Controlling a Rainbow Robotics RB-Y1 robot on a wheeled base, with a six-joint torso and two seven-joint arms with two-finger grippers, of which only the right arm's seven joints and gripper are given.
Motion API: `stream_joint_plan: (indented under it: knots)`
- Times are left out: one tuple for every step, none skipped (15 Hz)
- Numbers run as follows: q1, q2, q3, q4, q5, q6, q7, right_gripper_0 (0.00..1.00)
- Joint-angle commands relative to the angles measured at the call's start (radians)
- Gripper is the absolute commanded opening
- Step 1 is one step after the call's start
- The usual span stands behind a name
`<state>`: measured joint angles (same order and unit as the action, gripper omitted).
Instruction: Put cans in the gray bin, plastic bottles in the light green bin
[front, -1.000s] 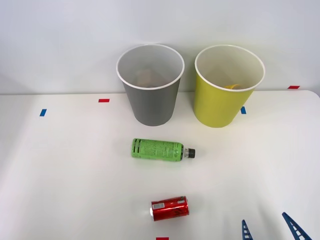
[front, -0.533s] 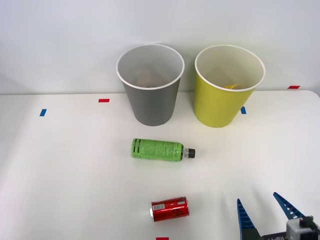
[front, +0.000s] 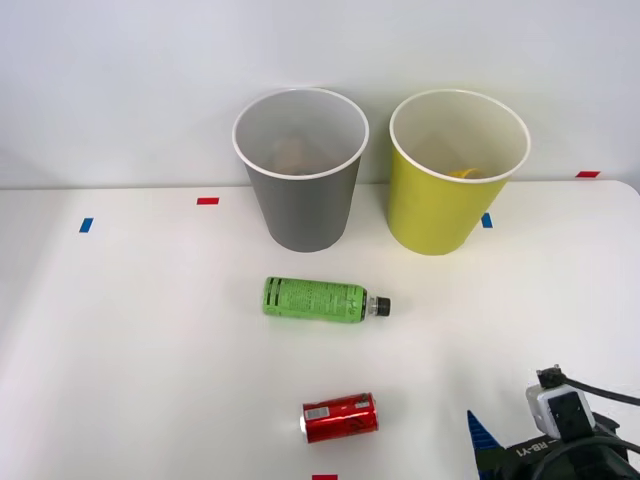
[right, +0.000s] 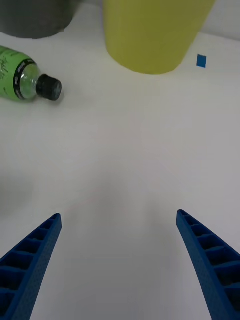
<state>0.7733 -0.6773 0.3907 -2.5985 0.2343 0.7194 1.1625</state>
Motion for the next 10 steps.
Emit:
stream_joint_plan:
  knots:
    - [-0.141,-0.114,0.037,-0.019,-0.127,0.127,-0.024,0.77]
    - [-0.192,-0.153,0.042,-0.019,-0.179,0.146,-0.026,0.77]
    - [-0.226,-0.183,0.045,-0.019,-0.225,0.153,-0.018,0.77]
    - [-0.262,-0.222,0.045,-0.019,-0.276,0.158,-0.009,0.77]
    - [-0.290,-0.251,0.046,-0.019,-0.311,0.160,-0.001,0.77]
    - [-0.316,-0.280,0.048,-0.019,-0.352,0.160,0.005,0.78]
    - [-0.355,-0.309,0.054,-0.019,-0.414,0.175,0.008,0.77]
    - [-0.391,-0.320,0.062,-0.019,-0.464,0.212,0.009,0.77]
    - [-0.439,-0.323,0.079,-0.019,-0.512,0.253,0.012,0.78]
    - [-0.488,-0.323,0.092,-0.019,-0.552,0.310,0.014,0.77]
